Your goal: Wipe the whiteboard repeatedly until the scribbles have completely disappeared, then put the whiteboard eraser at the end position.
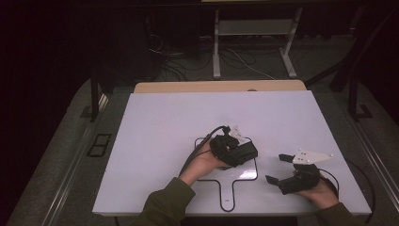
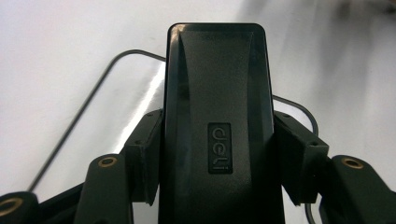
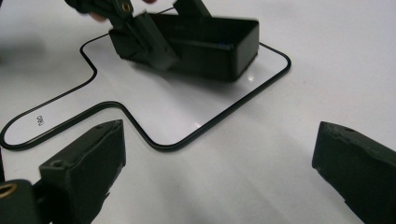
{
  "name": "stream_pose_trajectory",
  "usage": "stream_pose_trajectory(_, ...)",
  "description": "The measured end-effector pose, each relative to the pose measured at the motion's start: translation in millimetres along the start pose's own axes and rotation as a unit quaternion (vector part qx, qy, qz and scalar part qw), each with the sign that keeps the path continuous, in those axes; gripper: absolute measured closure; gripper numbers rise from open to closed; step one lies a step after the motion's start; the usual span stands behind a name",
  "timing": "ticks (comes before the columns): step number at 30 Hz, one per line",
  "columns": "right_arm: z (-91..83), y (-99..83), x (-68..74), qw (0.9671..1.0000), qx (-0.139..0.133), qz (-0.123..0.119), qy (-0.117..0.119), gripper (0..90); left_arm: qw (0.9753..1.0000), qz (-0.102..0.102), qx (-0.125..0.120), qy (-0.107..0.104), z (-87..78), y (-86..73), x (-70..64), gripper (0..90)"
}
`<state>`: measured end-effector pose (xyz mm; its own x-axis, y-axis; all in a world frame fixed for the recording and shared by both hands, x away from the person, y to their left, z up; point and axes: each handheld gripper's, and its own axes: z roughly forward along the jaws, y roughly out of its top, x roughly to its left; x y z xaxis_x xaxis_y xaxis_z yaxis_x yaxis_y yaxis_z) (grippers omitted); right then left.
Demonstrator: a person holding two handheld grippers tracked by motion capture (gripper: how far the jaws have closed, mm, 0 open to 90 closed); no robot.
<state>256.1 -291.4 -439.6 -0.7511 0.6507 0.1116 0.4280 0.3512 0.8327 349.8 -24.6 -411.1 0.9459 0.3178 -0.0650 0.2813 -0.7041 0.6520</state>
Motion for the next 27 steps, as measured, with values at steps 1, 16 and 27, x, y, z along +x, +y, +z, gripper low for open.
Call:
stream_pose_trajectory(1, 0.0, 0.0, 0.0, 1.0, -0.001, -0.001, 0.0, 1.8, 1.0, 0.0, -0.004, 0.002, -3.4, -0.1, 2.6, 38.7)
stream_pose_trajectory(16, 0.3, -0.3, -0.7, 1.0, -0.003, 0.006, 0.002, 1.8, 0.9986, -0.033, -0.024, 0.032, -38.9, -2.8, 56.3, 38.7)
stream_pose_trajectory(27, 0.6, -0.6, -1.3, 1.0, -0.005, 0.008, 0.004, 1.8, 0.9955, -0.065, -0.016, 0.067, -43.0, 9.7, 107.4, 38.7)
